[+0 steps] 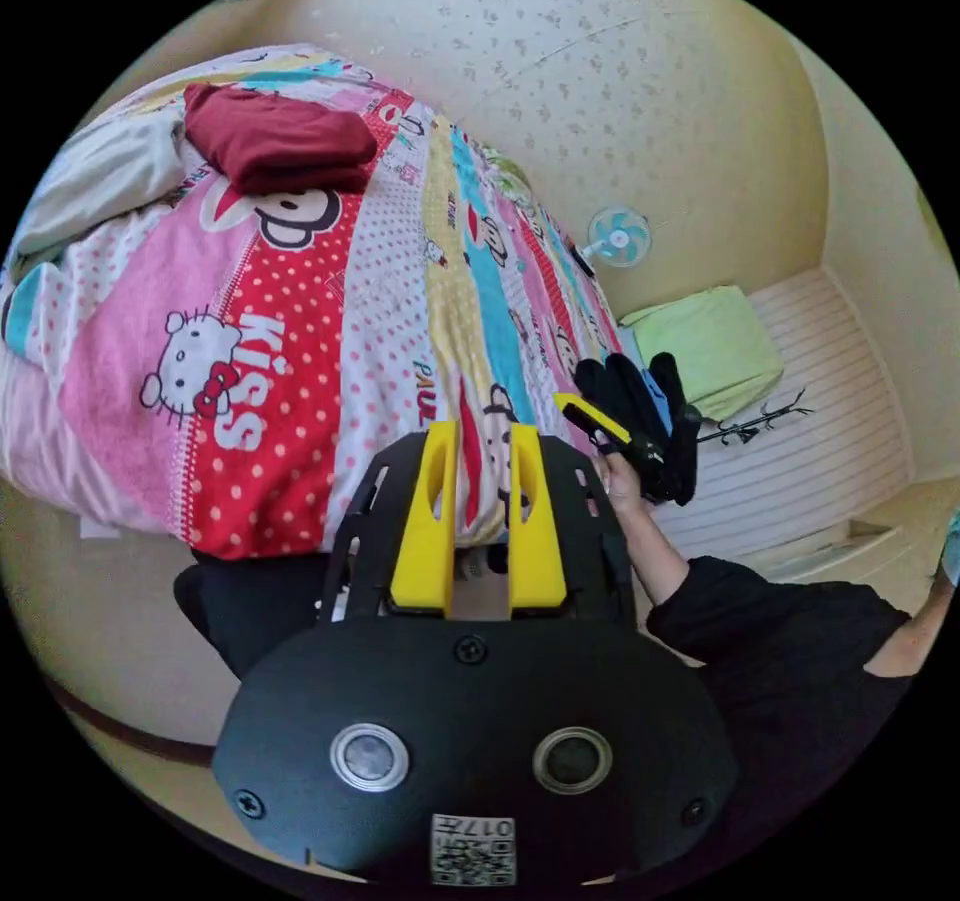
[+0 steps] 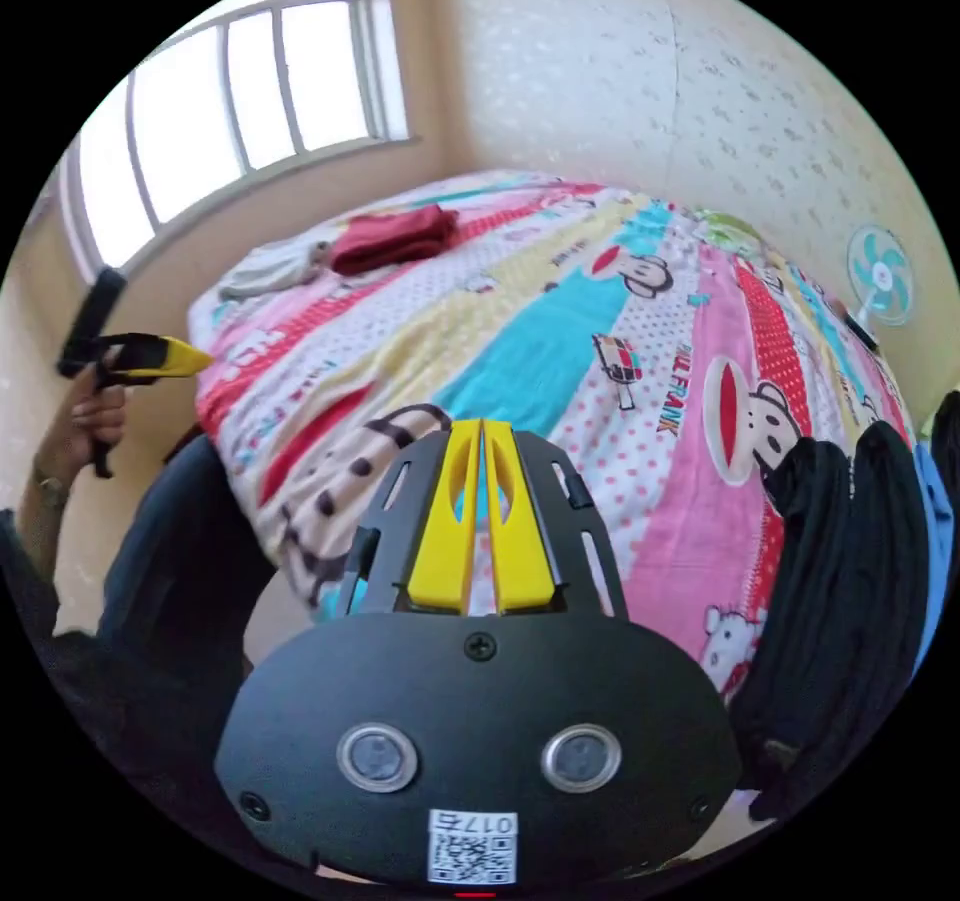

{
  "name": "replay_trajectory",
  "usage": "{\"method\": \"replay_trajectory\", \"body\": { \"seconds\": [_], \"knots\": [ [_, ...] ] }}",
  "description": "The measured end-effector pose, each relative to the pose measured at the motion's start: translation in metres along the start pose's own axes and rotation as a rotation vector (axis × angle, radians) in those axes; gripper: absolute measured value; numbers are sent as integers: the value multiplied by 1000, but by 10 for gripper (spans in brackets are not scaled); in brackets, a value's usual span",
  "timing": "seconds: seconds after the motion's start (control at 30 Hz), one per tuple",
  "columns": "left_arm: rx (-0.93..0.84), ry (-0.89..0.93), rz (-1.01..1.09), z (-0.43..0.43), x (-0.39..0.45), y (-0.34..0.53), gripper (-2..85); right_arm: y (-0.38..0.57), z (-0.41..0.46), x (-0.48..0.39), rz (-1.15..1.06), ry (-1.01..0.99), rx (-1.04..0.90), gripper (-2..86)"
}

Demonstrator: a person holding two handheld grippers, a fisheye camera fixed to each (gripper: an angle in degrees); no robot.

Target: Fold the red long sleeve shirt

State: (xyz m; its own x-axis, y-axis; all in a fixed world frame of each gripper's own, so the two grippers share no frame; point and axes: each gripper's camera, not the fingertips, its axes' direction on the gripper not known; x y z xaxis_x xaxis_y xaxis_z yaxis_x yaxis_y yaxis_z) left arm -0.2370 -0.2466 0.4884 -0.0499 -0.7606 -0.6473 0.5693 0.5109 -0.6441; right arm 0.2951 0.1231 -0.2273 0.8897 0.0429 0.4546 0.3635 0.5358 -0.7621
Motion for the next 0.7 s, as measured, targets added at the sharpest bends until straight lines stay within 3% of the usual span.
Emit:
{"method": "replay_trajectory", "body": {
  "seconds": [0.07, 0.27, 0.43, 0.53, 0.6, 0.7],
  "knots": [
    [8, -115, -1, 9, 0, -28, 119, 0, 92, -10, 89, 50, -207, 3],
    [54, -232, 102, 34, 2, -194, 152, 30, 127, -65, -43, 281, -176, 4],
    [141, -501, -41, 72, -21, -339, 171, 53, 142, -53, 3, 183, -146, 4],
    [-7, -648, -179, 119, -67, -364, 128, 65, 149, -40, 40, 104, -133, 4],
    [141, -703, -189, 117, -66, -345, 94, 72, 154, -40, 40, 100, -131, 4],
    [265, -489, -282, 93, -66, -306, 57, 84, 161, -39, 45, 88, -126, 4]
  ]
}}
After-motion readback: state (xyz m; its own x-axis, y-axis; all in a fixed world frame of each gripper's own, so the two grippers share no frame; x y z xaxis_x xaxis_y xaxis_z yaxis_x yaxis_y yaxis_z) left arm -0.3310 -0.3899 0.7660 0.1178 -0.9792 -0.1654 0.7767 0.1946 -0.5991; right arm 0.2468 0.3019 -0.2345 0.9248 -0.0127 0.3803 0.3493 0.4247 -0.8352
